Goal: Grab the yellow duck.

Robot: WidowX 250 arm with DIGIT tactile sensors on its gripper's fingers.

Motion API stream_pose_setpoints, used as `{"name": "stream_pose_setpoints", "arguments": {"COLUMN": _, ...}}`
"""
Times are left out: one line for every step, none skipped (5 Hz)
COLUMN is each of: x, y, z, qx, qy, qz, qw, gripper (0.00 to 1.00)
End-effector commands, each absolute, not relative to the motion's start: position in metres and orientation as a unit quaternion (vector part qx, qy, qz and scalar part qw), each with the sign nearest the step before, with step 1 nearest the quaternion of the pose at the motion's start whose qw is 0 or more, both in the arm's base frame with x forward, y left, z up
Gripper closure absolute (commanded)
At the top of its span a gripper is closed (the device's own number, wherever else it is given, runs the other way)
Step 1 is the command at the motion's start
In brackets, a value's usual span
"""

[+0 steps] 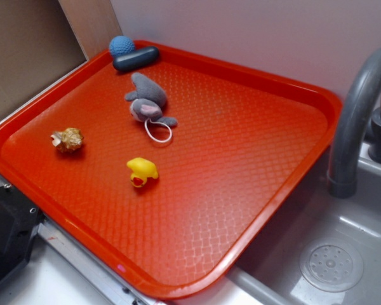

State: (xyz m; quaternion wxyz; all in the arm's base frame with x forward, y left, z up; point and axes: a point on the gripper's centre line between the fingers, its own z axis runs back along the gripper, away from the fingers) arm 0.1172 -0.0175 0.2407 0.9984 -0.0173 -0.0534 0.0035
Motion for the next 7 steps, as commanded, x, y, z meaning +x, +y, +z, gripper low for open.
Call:
{"name": "stream_pose_setpoints", "arguments": {"x": 0.149, "y": -0.006, "z": 0.241, "qx": 0.005, "qy": -0.053, "qz": -0.235, "qw": 0.971, "gripper": 0.0}}
{"name": "stream_pose_setpoints", "arguments": {"x": 0.169, "y": -0.013, "z": 0.226, "qx": -0.02, "qy": -0.062, "qz": -0.353, "qw": 0.933, "gripper": 0.0}}
{"name": "stream_pose_setpoints", "arguments": {"x": 0.177, "y": -0.025, "z": 0.205, "qx": -0.039, "qy": -0.062, "qz": -0.465, "qw": 0.882, "gripper": 0.0}}
{"name": "stream_pose_setpoints", "arguments": {"x": 0.177, "y": -0.045, "z": 0.185, "qx": -0.048, "qy": -0.049, "qz": -0.572, "qw": 0.818, "gripper": 0.0}}
{"name": "stream_pose_setpoints", "arguments": {"x": 0.177, "y": -0.06, "z": 0.155, "qx": -0.061, "qy": -0.014, "qz": -0.668, "qw": 0.741, "gripper": 0.0}}
{"name": "stream_pose_setpoints", "arguments": {"x": 0.177, "y": -0.072, "z": 0.123, "qx": -0.052, "qy": 0.013, "qz": -0.755, "qw": 0.653, "gripper": 0.0}}
{"name": "stream_pose_setpoints", "arguments": {"x": 0.183, "y": -0.077, "z": 0.101, "qx": -0.057, "qy": 0.022, "qz": -0.778, "qw": 0.626, "gripper": 0.0}}
